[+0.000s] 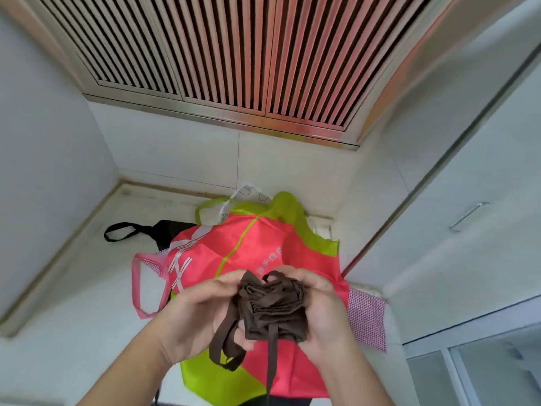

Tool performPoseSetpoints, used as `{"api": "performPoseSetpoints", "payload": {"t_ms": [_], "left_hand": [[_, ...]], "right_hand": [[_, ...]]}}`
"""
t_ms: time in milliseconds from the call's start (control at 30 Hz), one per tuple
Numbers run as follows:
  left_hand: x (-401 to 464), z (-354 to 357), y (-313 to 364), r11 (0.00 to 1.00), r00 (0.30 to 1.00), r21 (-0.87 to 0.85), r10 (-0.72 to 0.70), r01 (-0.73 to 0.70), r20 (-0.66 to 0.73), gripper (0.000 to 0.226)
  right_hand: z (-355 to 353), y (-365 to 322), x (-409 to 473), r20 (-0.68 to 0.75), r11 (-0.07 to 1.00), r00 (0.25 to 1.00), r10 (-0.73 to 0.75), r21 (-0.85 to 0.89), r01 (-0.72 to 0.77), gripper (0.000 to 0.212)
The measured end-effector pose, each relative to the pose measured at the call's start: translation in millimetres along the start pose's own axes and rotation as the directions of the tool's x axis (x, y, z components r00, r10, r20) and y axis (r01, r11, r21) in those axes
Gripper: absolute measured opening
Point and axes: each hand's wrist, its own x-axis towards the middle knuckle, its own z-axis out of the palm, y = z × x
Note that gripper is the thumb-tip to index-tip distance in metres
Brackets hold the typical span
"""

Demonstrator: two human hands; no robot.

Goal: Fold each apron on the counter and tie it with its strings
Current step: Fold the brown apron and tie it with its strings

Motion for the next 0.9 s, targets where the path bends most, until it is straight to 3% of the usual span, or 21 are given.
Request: {"api": "performPoseSetpoints", "payload": {"t_ms": [67, 133, 200, 300, 433, 567, 633, 767, 833, 900], "left_hand": [[12.0, 22.0, 8.4, 0.997, 0.993, 0.045, -0.061, 0.066, -0.104, 0.049], [20.0, 44.0, 15.8, 0.957, 0.948, 0.226, -0.112, 0.184, -0.299, 0.068], [20.9, 58.0, 20.0, 0.902, 0.938, 0.353, -0.133, 0.248, -0.319, 0.048], [16.5, 56.6, 23.2, 0.917, 0.947, 0.352, -0.072, 0.186, -0.313, 0.022], [20.1, 56.0, 21.6, 0.847, 0.913, 0.53, 0.185, 0.039, -0.363, 0.018], [18.8, 53.6, 19.4, 0.641, 0.832, 0.762, 0.47, -0.092, -0.295, 0.02], [16.2, 52.1, 20.9, 0.569, 0.81, 0.816, 0.525, -0.107, -0.26, 0.023], [5.2, 52.7, 21.8, 0.735, 0.896, 0.678, 0.302, 0.0, -0.327, 0.025], [2.2, 50.4, 21.1, 0.731, 0.879, 0.682, 0.318, 0.012, -0.356, 0.023], [1.0, 51.3, 20.8, 0.718, 0.838, 0.696, 0.395, -0.026, -0.376, 0.018]], "right_hand": [[-4.6, -9.6, 1.0, 0.001, 0.995, 0.998, -0.066, -0.07, 0.066, 0.042], [-6.7, -16.9, 0.5, 0.011, 0.976, 0.992, -0.123, -0.178, 0.123, 0.051], [-5.9, -22.0, 0.7, 0.002, 0.943, 0.983, -0.185, -0.281, 0.179, 0.055], [-8.9, -24.1, 0.6, -0.003, 0.917, 0.974, -0.226, -0.337, 0.211, 0.046], [-10.4, -25.9, -11.3, 0.035, 0.931, 0.985, -0.17, -0.321, 0.172, 0.031], [3.0, -25.2, -16.0, -0.055, 0.917, 0.995, -0.086, -0.395, 0.057, 0.018], [7.1, -24.1, -15.6, -0.071, 0.885, 0.996, -0.048, -0.466, 0.009, 0.018], [5.0, -20.3, -15.3, -0.113, 0.748, 0.983, -0.143, -0.663, 0.032, 0.015], [10.1, -15.0, -16.9, -0.101, 0.738, 0.981, -0.165, -0.673, 0.054, 0.011], [15.5, -8.3, -21.8, -0.114, 0.679, 0.952, -0.285, -0.725, 0.117, 0.013]]}}
